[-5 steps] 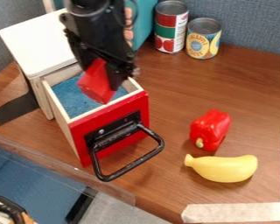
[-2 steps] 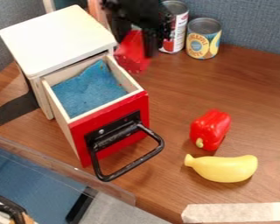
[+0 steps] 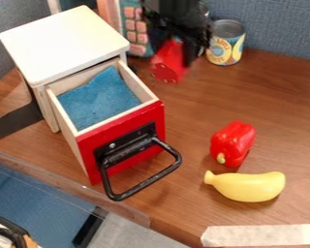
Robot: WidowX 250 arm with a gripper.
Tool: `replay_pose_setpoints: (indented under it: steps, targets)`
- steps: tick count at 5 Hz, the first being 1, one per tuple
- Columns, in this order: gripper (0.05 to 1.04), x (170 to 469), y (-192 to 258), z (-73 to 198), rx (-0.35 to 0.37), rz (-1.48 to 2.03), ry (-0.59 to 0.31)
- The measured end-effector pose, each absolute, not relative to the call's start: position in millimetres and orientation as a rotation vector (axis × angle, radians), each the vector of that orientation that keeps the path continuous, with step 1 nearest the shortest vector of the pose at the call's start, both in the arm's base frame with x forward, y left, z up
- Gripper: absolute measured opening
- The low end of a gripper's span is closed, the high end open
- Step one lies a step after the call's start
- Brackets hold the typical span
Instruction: Take the red object out of the drawer and put it on the center of the table beside the drawer
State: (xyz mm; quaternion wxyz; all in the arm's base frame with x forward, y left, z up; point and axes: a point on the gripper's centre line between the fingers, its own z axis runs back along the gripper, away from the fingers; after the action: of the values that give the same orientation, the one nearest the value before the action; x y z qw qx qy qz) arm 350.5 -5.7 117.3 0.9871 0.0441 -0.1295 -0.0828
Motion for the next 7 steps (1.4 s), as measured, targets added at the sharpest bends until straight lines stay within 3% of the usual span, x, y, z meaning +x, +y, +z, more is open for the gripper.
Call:
replay_pose_setpoints:
  steps: [1,4,5,6,7]
  targets:
    - [0.735,363.0,-16.0,88.6,0.106,-0.192,-0.222]
    - [0.735,374.5,-20.1,45.4,0.115,-0.184,-0.16]
    - [0.804,374.9,-19.6,38.2,0.119,-0.188,-0.151]
    - [1.009,371.7,-18.0,36.1,0.127,-0.184,-0.144]
    - [1.01,365.4,-18.4,58.2,0.12,-0.183,-0.186]
